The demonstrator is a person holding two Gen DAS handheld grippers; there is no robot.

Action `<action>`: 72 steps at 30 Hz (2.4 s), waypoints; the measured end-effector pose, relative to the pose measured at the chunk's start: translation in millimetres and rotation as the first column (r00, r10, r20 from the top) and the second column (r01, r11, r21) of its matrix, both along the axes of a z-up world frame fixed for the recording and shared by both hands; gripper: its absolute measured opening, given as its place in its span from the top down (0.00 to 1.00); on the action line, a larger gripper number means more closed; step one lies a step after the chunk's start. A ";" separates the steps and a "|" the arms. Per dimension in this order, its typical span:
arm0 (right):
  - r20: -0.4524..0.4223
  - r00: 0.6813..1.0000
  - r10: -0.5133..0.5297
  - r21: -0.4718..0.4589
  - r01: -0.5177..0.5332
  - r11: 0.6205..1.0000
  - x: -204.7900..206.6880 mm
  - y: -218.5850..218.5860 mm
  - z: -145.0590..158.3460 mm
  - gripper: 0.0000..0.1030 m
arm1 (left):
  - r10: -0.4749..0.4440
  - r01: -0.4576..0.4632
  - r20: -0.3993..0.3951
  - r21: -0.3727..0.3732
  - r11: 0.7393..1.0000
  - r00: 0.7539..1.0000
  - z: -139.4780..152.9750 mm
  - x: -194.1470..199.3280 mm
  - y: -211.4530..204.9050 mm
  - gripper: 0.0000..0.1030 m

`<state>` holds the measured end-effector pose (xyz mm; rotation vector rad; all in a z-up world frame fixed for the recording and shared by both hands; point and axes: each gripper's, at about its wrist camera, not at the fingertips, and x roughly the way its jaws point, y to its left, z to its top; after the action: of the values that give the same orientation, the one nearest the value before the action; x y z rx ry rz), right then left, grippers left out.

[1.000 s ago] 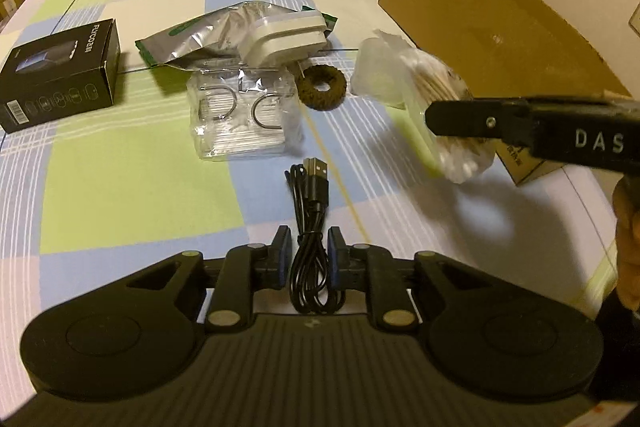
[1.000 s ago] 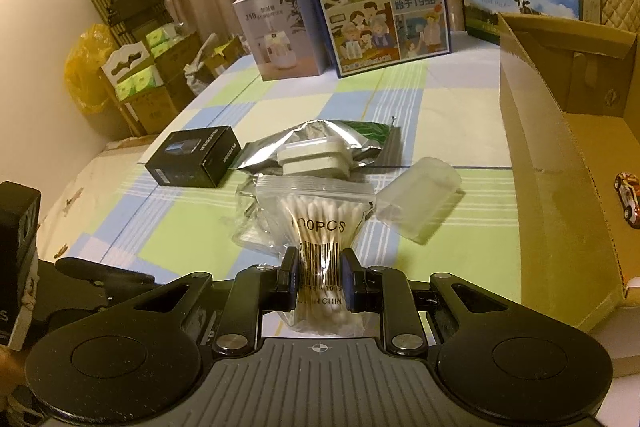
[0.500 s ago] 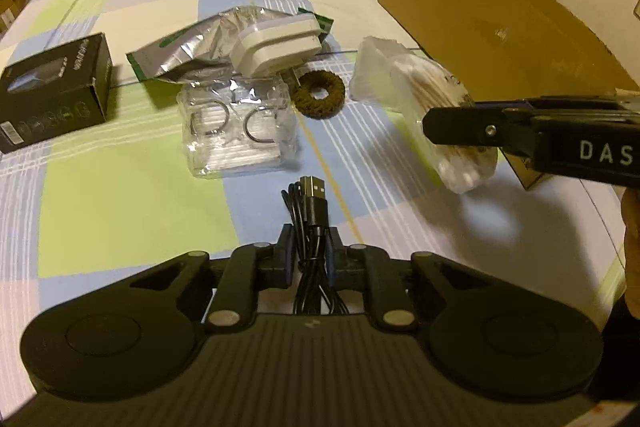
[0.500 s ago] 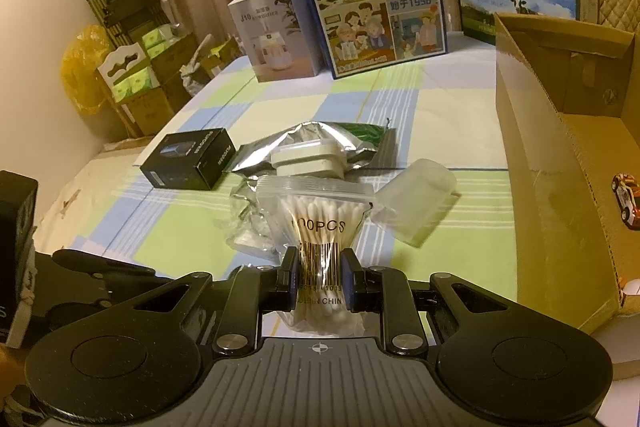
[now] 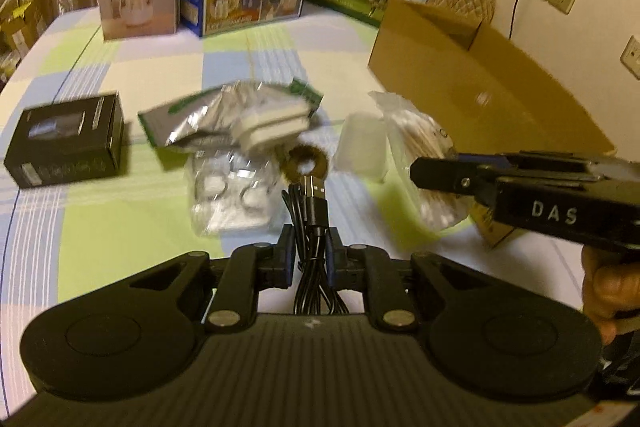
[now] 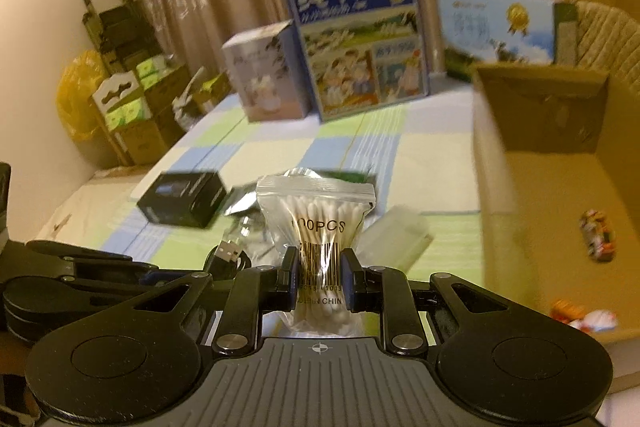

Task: Organize objects
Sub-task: 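Carry the USB cable and the swab bag over the cardboard box with both tools, then open the left tool to drop the cable while the right tool releases the swab bag into the box, then grasp the clear plastic box with metal rings with the left tool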

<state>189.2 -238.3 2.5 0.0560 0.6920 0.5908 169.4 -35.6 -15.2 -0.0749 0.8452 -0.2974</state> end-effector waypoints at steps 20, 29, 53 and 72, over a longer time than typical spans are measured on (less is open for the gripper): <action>0.101 0.937 -0.334 -0.037 0.339 0.940 13.4 -188.5 77.3 0.82 | -0.172 0.192 0.150 -0.135 0.972 0.974 98.3 48.5 -166.8 0.89; 0.051 0.930 -0.363 -0.007 0.364 0.931 12.3 -212.1 65.5 0.82 | -0.163 0.180 0.135 -0.126 0.976 0.977 88.1 63.7 -194.5 0.69; 0.123 0.929 -0.350 0.149 0.331 0.932 -11.4 -173.2 112.5 0.31 | -0.017 0.025 0.169 -0.048 0.999 0.985 104.1 16.3 -65.4 0.49; 0.149 0.983 -0.110 0.121 0.093 0.988 -39.4 -31.5 86.9 0.31 | 0.204 -0.208 0.154 0.013 0.978 0.967 91.6 -39.6 74.0 0.36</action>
<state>149.8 -269.8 89.4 0.1487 0.5013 0.5298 129.9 38.5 76.3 -0.1111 0.6838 -0.0938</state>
